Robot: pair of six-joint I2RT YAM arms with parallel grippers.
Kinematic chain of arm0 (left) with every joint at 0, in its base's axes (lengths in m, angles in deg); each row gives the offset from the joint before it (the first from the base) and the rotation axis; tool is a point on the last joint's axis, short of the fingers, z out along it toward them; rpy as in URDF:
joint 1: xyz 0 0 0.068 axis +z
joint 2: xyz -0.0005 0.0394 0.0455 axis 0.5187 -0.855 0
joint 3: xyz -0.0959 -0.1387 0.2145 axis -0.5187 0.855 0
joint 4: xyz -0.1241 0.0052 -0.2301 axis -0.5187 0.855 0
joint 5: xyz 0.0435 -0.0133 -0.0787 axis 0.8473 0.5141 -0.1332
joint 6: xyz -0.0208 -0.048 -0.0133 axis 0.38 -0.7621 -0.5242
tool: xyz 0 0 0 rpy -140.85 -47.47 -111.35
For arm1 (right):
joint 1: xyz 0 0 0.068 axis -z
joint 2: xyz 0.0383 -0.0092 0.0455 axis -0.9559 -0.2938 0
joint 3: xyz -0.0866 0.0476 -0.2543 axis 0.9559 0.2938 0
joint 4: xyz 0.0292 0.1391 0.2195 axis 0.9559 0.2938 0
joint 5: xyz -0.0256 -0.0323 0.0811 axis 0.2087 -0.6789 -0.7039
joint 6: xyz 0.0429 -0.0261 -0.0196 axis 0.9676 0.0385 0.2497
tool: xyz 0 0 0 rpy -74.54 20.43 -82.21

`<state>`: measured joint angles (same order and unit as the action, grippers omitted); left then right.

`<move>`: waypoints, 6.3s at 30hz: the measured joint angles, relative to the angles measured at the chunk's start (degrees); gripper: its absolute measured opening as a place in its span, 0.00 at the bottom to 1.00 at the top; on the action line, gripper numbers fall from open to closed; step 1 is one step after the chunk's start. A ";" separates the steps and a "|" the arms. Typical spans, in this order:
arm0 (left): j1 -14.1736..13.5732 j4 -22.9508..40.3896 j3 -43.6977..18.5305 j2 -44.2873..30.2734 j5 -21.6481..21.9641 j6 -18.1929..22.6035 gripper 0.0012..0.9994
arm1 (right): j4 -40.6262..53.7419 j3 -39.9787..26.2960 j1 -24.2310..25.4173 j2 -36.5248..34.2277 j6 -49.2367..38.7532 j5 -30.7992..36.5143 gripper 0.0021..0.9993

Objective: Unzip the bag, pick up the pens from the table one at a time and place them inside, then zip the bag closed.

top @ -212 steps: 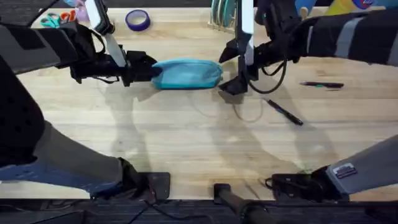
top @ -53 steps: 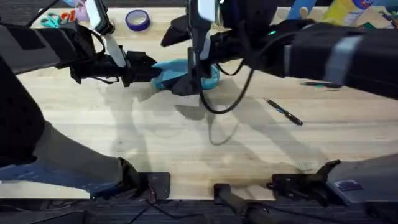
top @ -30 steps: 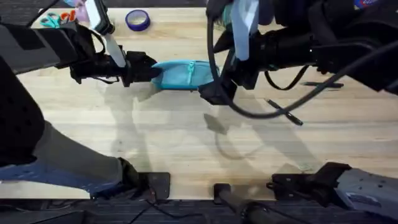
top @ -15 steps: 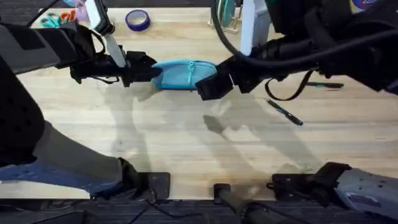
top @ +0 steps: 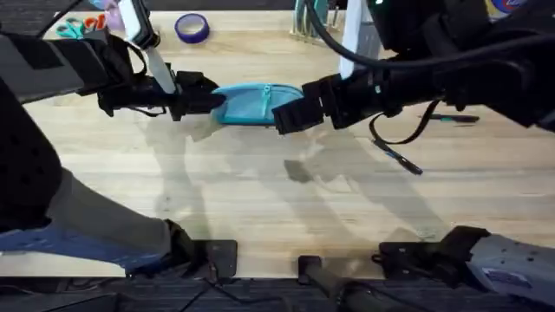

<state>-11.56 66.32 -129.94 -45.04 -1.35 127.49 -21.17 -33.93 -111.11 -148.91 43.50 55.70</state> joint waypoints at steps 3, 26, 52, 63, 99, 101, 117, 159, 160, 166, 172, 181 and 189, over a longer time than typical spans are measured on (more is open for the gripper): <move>0.00 0.00 0.00 0.00 0.00 0.00 0.04 | 0.02 0.00 0.00 0.00 0.01 0.47 1.00; 0.00 0.00 0.00 0.00 0.00 0.01 0.04 | -16.46 0.00 -0.23 -9.20 20.62 5.22 1.00; 0.02 -0.26 0.00 0.00 0.04 0.01 0.04 | -33.43 0.00 -5.90 -25.11 29.21 18.69 0.88; 0.07 -0.26 0.00 0.00 0.04 0.01 0.04 | -33.92 0.00 -5.88 -25.45 29.81 21.51 0.37; 0.17 -0.27 0.00 0.00 0.04 -0.01 0.04 | -41.05 0.02 -7.12 -23.39 29.56 22.38 0.03; 0.17 -0.27 0.00 0.00 0.04 -0.01 0.04 | -41.21 0.02 -7.17 -23.39 29.56 22.56 0.03; 0.24 -0.26 0.00 0.00 0.04 -0.01 0.04 | -42.38 0.09 -7.17 -23.39 29.63 22.95 0.03; 0.59 -0.22 0.00 0.00 0.20 -0.01 0.04 | -56.47 0.11 -12.24 -31.38 29.63 15.63 0.03; 0.59 -0.20 0.00 0.00 0.20 -0.01 0.04 | -57.32 0.11 -12.26 -31.98 29.63 14.48 0.03; 0.62 0.02 0.00 0.00 0.28 -0.01 0.04 | -59.14 0.11 -12.05 -32.74 29.64 10.43 0.03; 1.03 -0.28 0.00 0.00 0.26 0.01 0.04 | -60.30 0.13 -11.47 -32.76 29.61 6.84 0.03; 1.05 -0.22 0.00 0.00 0.26 0.03 0.04 | -60.37 0.15 -11.32 -32.76 29.52 5.97 0.03; 0.94 -0.58 0.00 0.00 0.28 0.01 0.04 | -61.12 0.15 -10.49 -32.73 29.05 2.52 0.33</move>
<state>-10.62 65.74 -129.94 -45.04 -1.08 127.50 -82.29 -33.78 -121.60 -181.64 72.56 58.22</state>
